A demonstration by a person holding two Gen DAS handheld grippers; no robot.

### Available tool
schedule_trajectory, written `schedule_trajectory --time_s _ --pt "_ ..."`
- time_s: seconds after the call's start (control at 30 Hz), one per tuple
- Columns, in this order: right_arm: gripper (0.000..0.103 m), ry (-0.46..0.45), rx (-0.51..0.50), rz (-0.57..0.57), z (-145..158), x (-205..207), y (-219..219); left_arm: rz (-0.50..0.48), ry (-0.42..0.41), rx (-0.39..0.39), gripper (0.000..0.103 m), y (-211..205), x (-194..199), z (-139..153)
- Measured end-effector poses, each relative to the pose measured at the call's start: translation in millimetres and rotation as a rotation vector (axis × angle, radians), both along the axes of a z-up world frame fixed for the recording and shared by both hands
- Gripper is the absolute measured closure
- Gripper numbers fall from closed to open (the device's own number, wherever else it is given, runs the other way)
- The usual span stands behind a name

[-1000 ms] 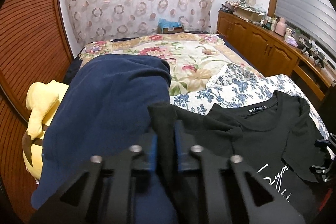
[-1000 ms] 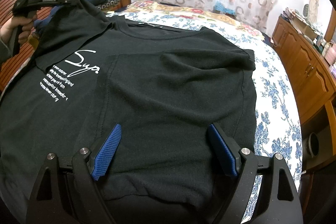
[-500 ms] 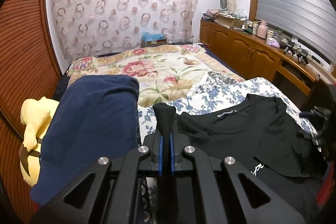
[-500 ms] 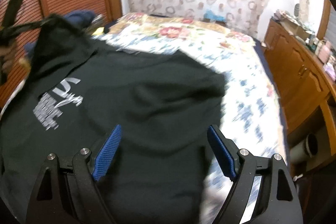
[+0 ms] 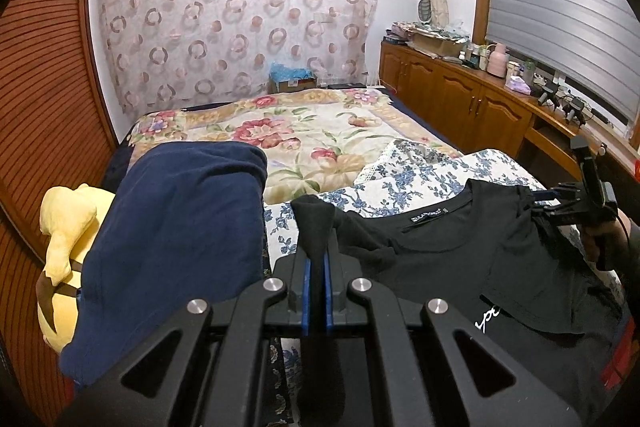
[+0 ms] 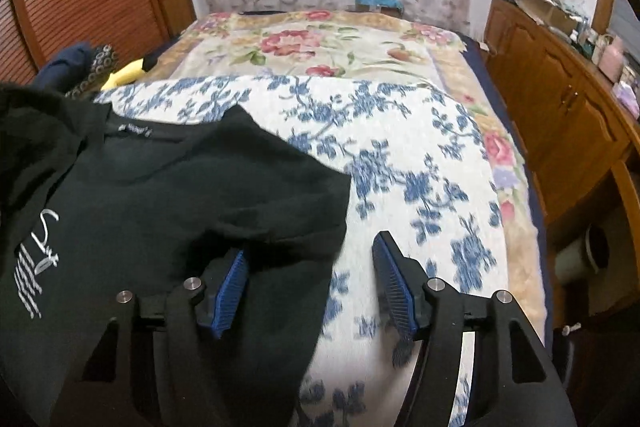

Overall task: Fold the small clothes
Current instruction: 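Grasp the other hem corner with the right tool while the left tool holds its corner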

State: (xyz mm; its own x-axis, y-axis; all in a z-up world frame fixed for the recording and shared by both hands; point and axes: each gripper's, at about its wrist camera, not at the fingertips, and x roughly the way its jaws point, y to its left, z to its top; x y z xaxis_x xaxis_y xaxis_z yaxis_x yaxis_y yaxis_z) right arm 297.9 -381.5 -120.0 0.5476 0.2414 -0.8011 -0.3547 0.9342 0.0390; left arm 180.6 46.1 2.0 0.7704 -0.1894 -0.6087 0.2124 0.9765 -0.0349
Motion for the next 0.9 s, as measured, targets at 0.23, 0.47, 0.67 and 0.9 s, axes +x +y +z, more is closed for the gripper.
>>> schedule_trajectory --time_s 0.23,0.47,0.67,0.9 --pt "0.073 -0.003 -0.028 0.062 1 6 22 0.003 0.005 -0.007 0.101 3 1 -4" --pt "0.095 -0.087 0.015 0.080 16 -15 22 -0.018 -0.023 -0.037 0.101 5 -15 3" --pt "0.095 -0.211 0.122 0.089 61 -62 10 -0.034 -0.074 -0.079 0.101 12 -58 17" --pt "0.095 -0.279 0.178 0.150 88 -135 7 -0.042 -0.086 -0.134 0.101 20 -118 3"
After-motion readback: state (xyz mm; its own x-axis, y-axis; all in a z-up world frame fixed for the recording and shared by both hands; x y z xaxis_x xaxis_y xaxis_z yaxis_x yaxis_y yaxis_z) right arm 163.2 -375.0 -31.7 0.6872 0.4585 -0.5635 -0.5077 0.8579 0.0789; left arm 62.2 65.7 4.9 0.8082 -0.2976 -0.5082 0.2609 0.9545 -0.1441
